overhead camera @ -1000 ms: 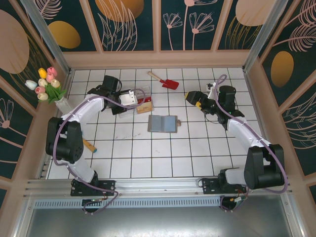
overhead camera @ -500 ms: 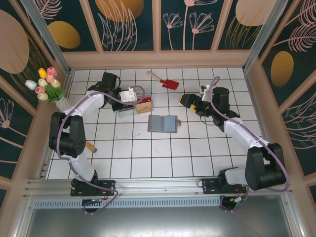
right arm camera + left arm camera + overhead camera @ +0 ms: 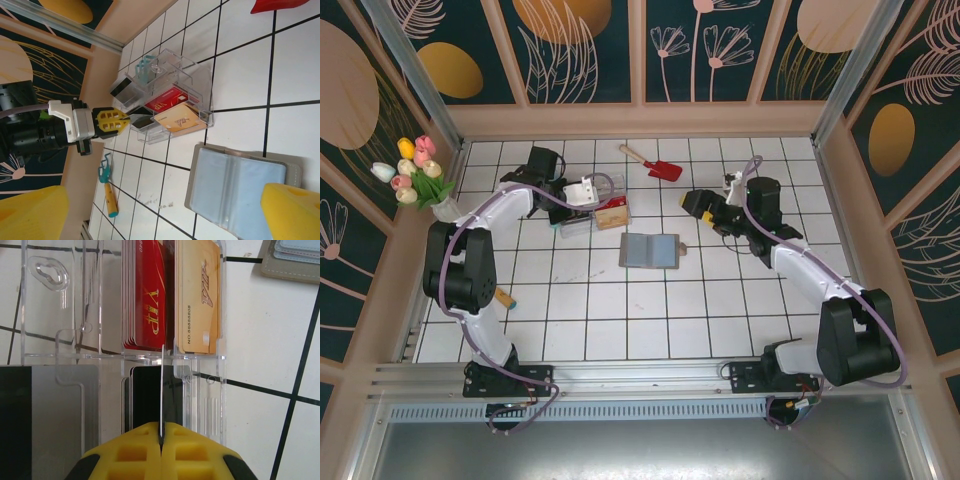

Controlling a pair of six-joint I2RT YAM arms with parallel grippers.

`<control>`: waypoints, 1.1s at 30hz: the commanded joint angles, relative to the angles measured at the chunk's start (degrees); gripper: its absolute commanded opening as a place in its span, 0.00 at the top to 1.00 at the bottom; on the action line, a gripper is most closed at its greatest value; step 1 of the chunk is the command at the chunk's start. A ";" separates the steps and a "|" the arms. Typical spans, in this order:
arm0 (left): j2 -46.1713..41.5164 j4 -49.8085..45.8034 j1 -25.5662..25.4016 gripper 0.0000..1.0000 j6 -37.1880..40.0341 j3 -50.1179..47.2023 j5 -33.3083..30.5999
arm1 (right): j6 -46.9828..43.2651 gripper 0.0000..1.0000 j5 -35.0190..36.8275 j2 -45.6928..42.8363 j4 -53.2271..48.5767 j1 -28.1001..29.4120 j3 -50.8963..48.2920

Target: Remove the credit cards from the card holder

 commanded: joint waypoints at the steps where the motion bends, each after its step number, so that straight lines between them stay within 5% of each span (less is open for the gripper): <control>1: 0.21 4.19 0.75 0.92 -0.39 -0.51 0.81 | 0.82 0.01 0.41 0.63 2.48 0.70 -0.96; 17: 3.35 -6.16 2.08 0.89 2.87 3.53 1.47 | 1.23 0.01 0.58 0.72 2.60 1.01 -0.70; 33: 5.99 -5.30 2.21 0.82 1.63 6.14 0.74 | 1.42 0.01 0.75 1.86 2.47 1.43 0.58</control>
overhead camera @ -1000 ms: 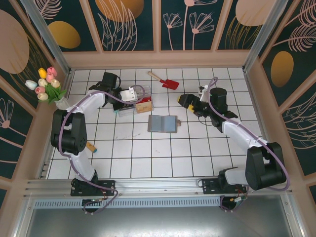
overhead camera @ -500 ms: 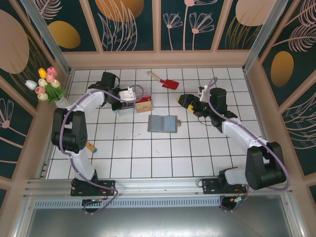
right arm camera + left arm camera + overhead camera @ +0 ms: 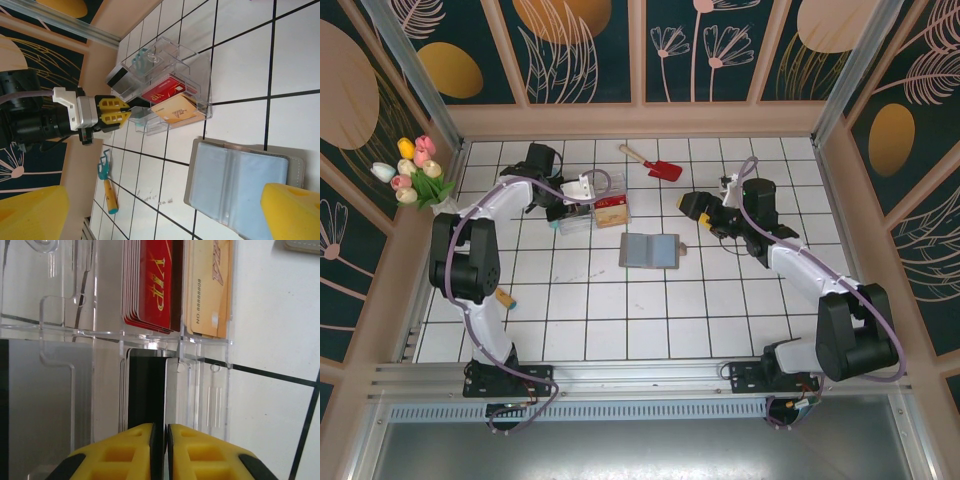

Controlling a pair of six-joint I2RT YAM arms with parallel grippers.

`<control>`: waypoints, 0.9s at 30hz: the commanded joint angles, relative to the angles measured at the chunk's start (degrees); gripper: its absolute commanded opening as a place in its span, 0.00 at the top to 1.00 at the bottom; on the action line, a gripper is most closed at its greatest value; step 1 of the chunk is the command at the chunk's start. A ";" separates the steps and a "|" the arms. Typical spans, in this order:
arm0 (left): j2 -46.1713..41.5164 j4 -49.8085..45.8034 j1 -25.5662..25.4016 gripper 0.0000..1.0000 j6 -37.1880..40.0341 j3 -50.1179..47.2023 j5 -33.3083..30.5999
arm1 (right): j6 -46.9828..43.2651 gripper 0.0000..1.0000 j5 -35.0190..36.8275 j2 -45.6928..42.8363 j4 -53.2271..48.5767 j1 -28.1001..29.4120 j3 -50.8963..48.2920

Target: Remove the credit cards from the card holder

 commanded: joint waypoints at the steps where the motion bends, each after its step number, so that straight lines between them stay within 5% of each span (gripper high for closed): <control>1: 1.04 -1.78 0.40 0.81 0.01 1.47 0.65 | 0.82 0.01 0.68 0.58 2.11 0.66 0.88; 18: -7.84 0.10 0.66 0.69 -3.78 4.23 7.02 | 0.05 0.01 2.30 1.21 0.80 2.87 1.47; 23: -16.53 13.81 0.75 0.63 -16.14 -1.88 10.04 | -1.19 0.01 4.57 1.88 -2.34 6.11 2.51; 27: -25.59 32.04 0.75 0.59 -30.00 -14.30 4.07 | -4.62 0.01 11.08 3.31 -8.73 11.69 5.84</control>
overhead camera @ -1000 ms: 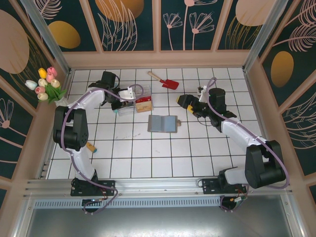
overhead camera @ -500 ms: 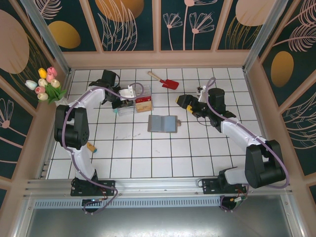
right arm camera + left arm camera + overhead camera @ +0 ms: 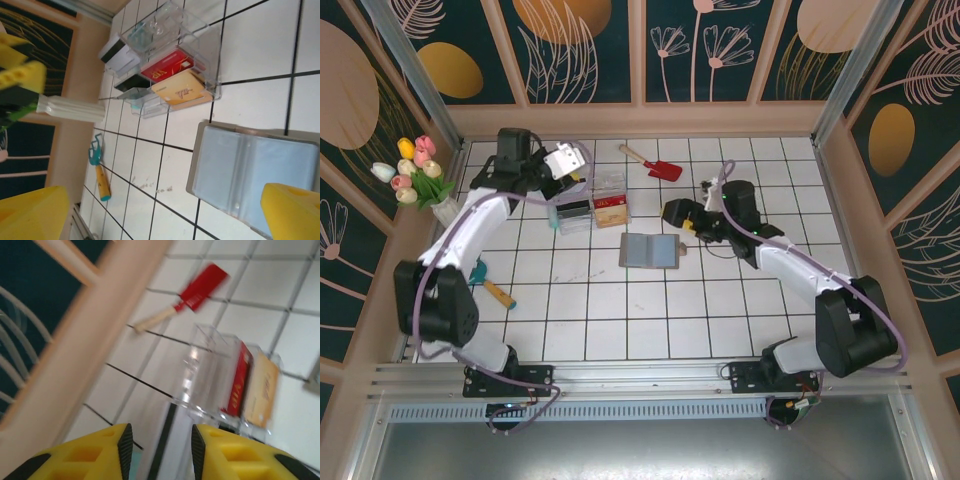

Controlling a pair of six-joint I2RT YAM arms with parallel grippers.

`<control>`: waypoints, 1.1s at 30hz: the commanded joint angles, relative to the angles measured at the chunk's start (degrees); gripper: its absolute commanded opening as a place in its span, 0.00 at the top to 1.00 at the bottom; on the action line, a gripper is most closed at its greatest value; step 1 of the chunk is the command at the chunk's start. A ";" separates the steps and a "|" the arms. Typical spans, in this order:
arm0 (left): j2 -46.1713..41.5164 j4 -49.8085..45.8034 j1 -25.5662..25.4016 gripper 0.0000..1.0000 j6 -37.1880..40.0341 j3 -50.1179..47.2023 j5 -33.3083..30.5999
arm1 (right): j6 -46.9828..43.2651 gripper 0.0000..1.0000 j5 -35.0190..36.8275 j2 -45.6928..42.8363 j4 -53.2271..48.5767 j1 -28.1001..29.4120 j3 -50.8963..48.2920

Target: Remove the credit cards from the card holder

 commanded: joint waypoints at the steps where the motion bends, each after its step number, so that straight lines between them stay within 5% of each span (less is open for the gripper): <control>1: -6.27 18.11 0.40 0.56 -14.69 -9.58 -2.80 | -3.56 0.01 7.15 1.77 -6.14 4.30 3.88; 9: -17.06 28.63 0.40 0.42 -42.56 -23.66 -13.39 | -5.96 0.01 24.23 10.15 -15.63 13.70 10.24; 18: -23.10 30.06 0.40 0.23 -57.30 -33.88 -24.78 | -6.52 0.01 37.71 21.20 -23.92 20.51 18.34; 21: -24.07 29.19 0.43 0.02 -60.66 -34.79 -27.00 | -7.28 0.01 39.31 25.10 -27.05 21.78 21.59; 30: -25.98 20.86 0.40 0.01 -73.10 -33.20 -39.34 | -6.94 0.03 41.53 31.82 -31.98 22.64 25.31; 33: -25.34 15.35 0.40 0.01 -73.48 -29.45 -38.32 | -6.72 0.03 41.11 32.65 -31.87 22.60 24.49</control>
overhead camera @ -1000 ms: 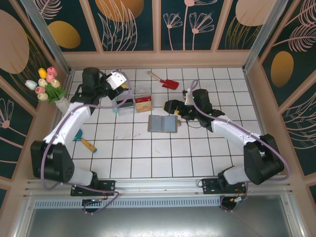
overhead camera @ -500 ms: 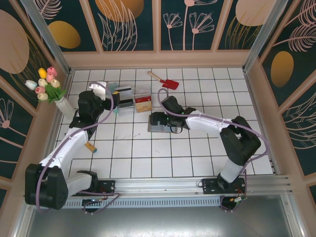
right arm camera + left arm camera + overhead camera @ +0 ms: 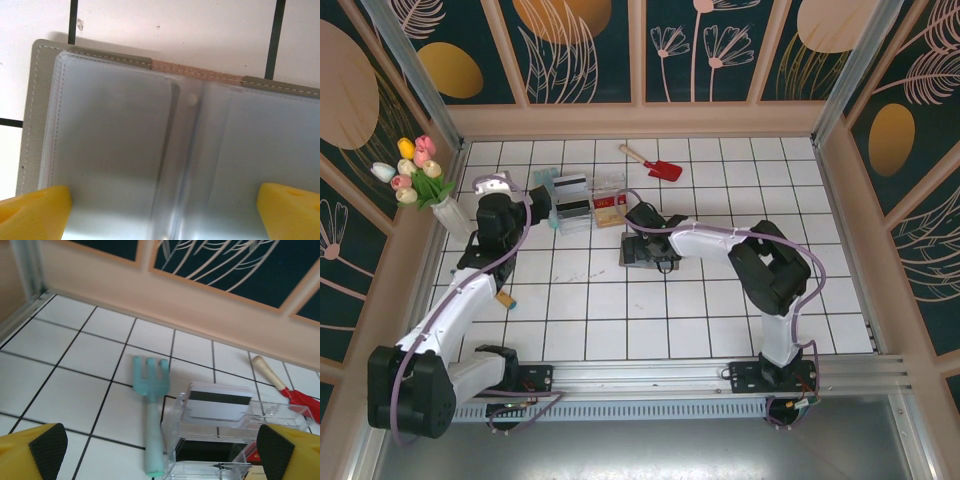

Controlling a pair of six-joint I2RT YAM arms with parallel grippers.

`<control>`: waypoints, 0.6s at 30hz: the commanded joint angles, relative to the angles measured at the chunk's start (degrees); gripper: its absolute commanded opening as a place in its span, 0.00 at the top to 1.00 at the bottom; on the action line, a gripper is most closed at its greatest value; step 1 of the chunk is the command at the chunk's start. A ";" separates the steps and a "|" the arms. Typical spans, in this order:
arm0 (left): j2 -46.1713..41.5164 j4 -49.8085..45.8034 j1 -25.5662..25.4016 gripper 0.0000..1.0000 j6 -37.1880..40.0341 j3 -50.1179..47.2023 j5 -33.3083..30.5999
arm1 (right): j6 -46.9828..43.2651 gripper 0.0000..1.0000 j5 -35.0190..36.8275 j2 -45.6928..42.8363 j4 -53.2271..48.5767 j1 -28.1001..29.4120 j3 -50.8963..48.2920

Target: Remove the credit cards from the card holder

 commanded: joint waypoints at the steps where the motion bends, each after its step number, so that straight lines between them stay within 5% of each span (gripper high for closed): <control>1: 0.09 -7.26 0.38 0.01 -4.47 5.13 -2.37 | 0.01 0.04 1.50 1.92 -3.52 0.23 0.22; 18: 6.64 -15.05 0.38 0.01 -11.71 8.23 5.37 | 0.73 0.23 4.73 2.36 -4.49 -1.39 -7.07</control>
